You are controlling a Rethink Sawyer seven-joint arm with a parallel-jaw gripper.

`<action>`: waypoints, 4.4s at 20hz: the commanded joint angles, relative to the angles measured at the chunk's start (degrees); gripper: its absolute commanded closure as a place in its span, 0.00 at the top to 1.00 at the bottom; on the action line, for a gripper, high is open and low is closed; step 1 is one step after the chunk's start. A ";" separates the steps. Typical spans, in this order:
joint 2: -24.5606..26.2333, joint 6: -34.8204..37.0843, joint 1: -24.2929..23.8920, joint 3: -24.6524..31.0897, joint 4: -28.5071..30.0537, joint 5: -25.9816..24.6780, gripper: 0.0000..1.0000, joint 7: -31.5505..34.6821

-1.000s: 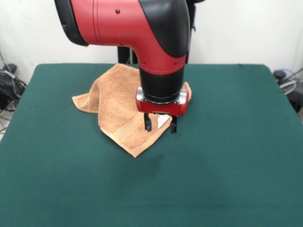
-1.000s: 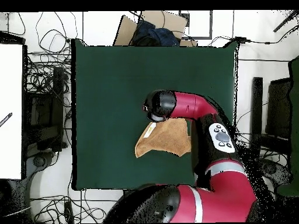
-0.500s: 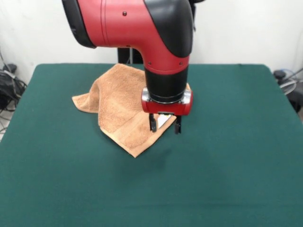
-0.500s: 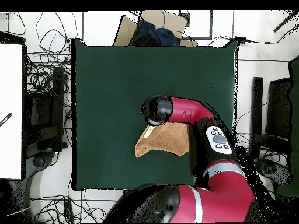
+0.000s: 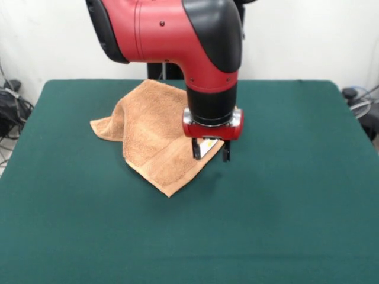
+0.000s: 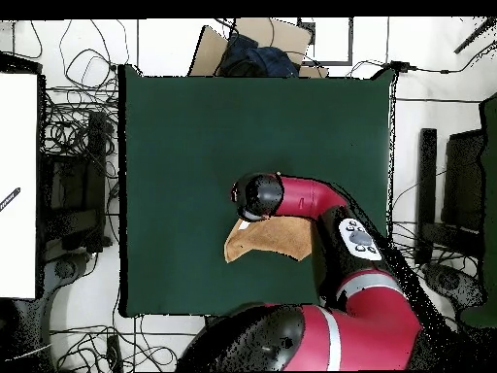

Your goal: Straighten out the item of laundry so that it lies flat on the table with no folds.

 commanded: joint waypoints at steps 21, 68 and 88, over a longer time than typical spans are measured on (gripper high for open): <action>5.87 -6.89 0.99 0.14 3.58 -3.61 1.00 4.09; -5.33 -3.51 14.06 -3.05 3.36 8.27 0.00 12.29; -2.84 -2.23 19.33 -6.76 -3.11 13.25 0.00 11.35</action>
